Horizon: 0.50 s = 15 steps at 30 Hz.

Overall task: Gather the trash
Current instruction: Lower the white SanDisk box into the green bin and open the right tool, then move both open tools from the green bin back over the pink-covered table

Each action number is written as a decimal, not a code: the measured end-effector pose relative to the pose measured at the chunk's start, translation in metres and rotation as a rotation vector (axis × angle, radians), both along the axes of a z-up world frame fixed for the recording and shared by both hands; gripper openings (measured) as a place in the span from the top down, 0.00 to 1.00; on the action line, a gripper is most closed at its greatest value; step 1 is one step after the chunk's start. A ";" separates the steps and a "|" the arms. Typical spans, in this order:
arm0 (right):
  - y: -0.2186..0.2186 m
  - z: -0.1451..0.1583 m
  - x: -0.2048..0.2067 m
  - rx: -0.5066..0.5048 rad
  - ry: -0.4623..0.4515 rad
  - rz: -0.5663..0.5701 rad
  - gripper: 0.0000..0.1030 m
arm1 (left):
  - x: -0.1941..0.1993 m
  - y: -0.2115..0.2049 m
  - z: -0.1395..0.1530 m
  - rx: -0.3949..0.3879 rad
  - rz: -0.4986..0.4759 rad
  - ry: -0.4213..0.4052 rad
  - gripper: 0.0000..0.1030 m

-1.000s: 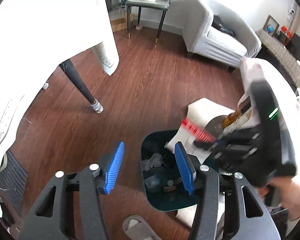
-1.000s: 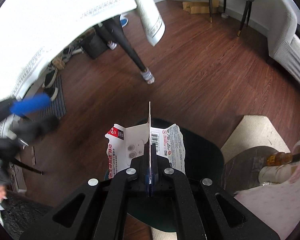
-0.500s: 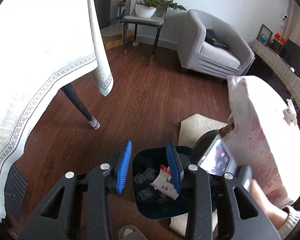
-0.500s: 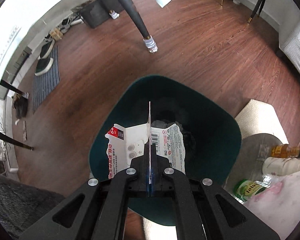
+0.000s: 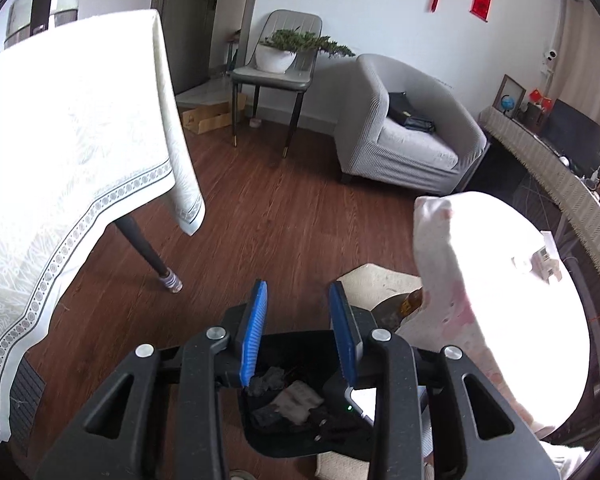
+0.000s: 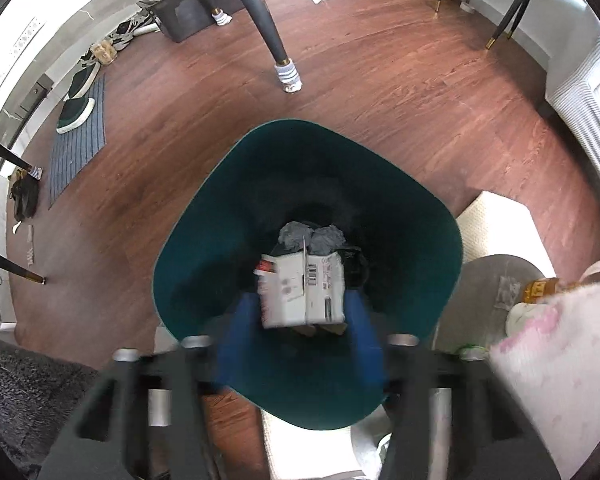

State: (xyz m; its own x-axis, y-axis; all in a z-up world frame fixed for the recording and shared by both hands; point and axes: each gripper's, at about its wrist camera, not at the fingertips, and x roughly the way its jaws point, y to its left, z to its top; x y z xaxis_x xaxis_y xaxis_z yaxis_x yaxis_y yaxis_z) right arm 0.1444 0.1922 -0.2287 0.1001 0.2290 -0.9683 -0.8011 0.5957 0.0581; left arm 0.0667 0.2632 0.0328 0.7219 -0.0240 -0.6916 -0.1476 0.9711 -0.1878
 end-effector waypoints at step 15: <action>-0.028 0.095 -0.017 0.219 -0.090 0.012 0.46 | 0.008 -0.032 0.029 0.031 -0.011 -0.057 0.67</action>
State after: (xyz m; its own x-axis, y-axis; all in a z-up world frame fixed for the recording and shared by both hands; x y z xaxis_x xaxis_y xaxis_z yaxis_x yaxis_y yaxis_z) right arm 0.1277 0.1639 -0.1338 0.1801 0.4342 -0.8826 -0.8159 0.5671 0.1125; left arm 0.0748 0.2314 0.0617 0.7601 -0.0114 -0.6497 -0.1264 0.9781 -0.1651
